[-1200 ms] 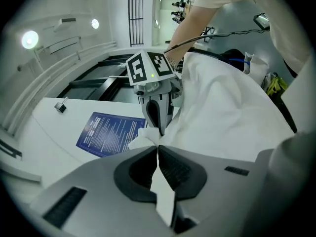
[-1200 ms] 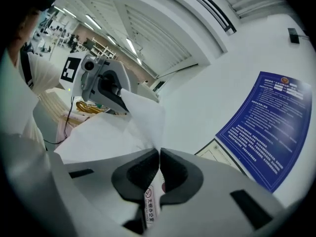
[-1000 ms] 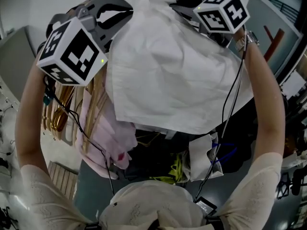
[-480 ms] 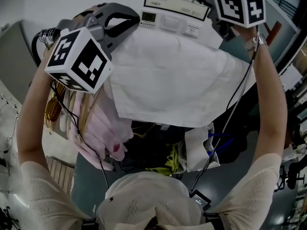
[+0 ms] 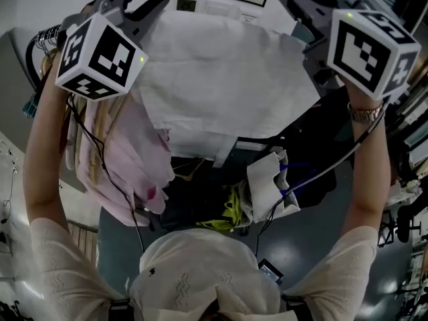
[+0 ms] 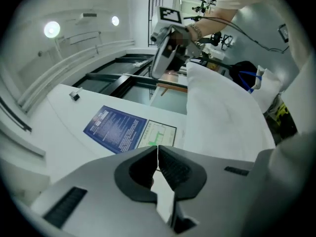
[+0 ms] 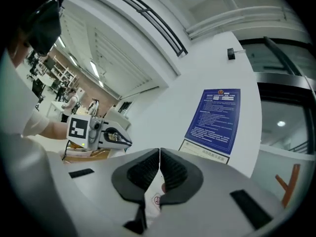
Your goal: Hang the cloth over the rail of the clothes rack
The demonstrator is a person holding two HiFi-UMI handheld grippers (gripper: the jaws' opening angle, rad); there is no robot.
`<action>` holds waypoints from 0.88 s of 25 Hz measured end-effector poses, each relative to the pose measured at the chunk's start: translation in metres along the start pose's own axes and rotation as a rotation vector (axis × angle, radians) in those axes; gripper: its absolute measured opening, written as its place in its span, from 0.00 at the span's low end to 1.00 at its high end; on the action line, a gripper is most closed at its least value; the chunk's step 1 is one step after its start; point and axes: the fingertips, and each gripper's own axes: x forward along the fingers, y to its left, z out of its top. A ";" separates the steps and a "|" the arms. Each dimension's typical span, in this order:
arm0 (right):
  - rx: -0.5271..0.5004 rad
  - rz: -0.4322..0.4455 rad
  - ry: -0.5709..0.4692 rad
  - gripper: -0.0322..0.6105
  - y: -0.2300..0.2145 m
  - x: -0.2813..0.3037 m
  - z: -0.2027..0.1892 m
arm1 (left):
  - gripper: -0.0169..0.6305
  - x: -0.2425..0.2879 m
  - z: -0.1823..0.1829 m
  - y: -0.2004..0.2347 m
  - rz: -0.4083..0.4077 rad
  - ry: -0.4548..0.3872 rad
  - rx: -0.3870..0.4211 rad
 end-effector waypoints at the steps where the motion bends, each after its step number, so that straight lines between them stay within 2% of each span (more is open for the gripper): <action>1: 0.011 0.004 -0.010 0.08 0.005 -0.007 -0.005 | 0.05 0.000 -0.001 0.005 0.054 0.005 -0.008; 3: 0.048 0.003 -0.013 0.08 0.012 -0.017 -0.016 | 0.05 -0.001 -0.002 0.016 0.141 0.013 -0.025; 5: 0.117 -0.013 0.007 0.08 0.012 -0.022 -0.032 | 0.05 -0.006 0.002 0.022 0.168 0.014 -0.069; 6: 0.158 -0.030 0.023 0.08 0.011 -0.025 -0.041 | 0.05 -0.009 0.006 0.021 0.150 0.012 -0.107; 9: 0.268 -0.125 0.097 0.08 -0.003 -0.034 -0.075 | 0.05 -0.016 0.017 -0.001 0.027 0.023 -0.215; 11: 0.306 -0.174 0.154 0.08 -0.012 -0.038 -0.092 | 0.05 -0.012 0.014 -0.012 -0.015 0.062 -0.212; 14: 0.307 -0.216 0.184 0.08 -0.016 -0.045 -0.099 | 0.05 -0.008 0.004 -0.018 -0.003 0.095 -0.194; 19: 0.340 -0.282 0.158 0.08 -0.026 -0.065 -0.102 | 0.05 -0.014 -0.005 -0.012 0.071 0.156 -0.135; 22: 0.378 -0.303 0.131 0.08 -0.036 -0.078 -0.105 | 0.05 -0.012 -0.006 -0.011 0.066 0.172 -0.146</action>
